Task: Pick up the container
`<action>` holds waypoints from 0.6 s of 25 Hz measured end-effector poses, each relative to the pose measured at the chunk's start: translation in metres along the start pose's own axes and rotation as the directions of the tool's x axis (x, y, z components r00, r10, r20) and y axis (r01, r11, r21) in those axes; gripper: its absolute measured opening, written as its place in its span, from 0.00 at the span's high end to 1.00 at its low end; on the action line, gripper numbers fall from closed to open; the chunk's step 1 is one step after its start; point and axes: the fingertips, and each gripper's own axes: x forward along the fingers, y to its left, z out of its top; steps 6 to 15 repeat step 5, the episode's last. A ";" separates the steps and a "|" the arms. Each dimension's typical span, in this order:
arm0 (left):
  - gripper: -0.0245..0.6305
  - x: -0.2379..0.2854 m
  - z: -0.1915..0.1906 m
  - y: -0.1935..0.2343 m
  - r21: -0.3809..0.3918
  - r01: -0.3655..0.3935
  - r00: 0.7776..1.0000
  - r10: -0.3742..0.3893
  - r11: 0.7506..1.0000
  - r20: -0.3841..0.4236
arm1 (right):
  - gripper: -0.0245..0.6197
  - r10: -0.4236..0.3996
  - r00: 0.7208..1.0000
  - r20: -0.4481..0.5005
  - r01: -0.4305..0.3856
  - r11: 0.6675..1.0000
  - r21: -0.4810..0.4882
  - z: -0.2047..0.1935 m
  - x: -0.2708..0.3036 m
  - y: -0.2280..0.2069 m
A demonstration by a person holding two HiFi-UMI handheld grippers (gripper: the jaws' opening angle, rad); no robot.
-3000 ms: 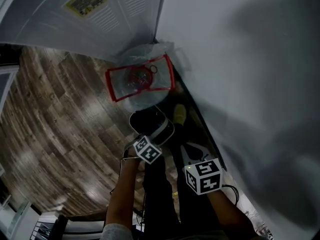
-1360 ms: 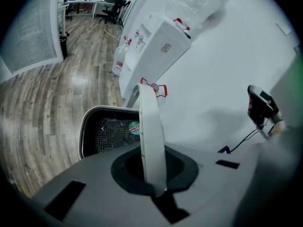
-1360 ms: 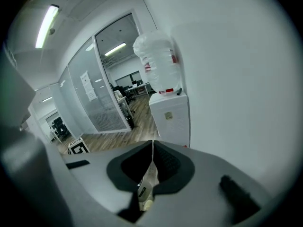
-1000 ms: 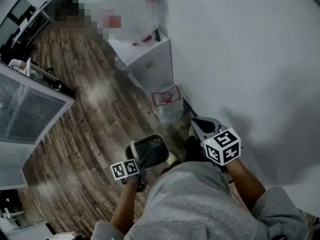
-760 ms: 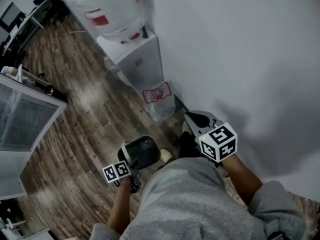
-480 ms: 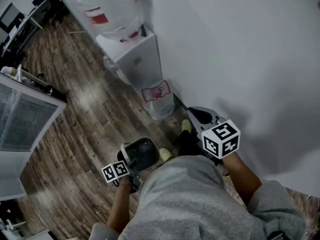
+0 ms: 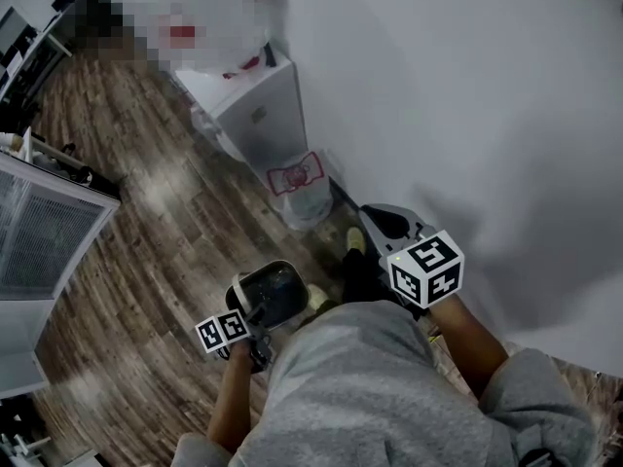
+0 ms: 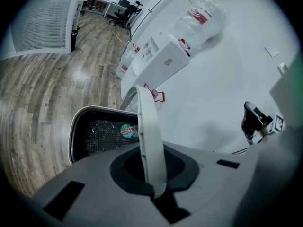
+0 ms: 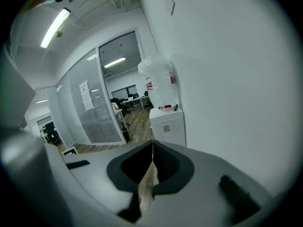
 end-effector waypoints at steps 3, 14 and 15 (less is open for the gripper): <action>0.93 0.003 0.005 -0.004 0.021 0.011 1.000 -0.011 1.000 -0.003 | 0.92 -0.004 1.000 0.002 0.004 1.000 -0.003 0.001 0.002 0.001; 0.93 0.005 0.008 -0.006 0.034 0.017 1.000 -0.017 0.999 -0.006 | 0.92 -0.006 1.000 0.001 0.006 1.000 -0.003 0.002 0.004 0.001; 0.93 0.005 0.008 -0.006 0.034 0.017 1.000 -0.017 0.999 -0.006 | 0.92 -0.006 1.000 0.001 0.006 1.000 -0.003 0.002 0.004 0.001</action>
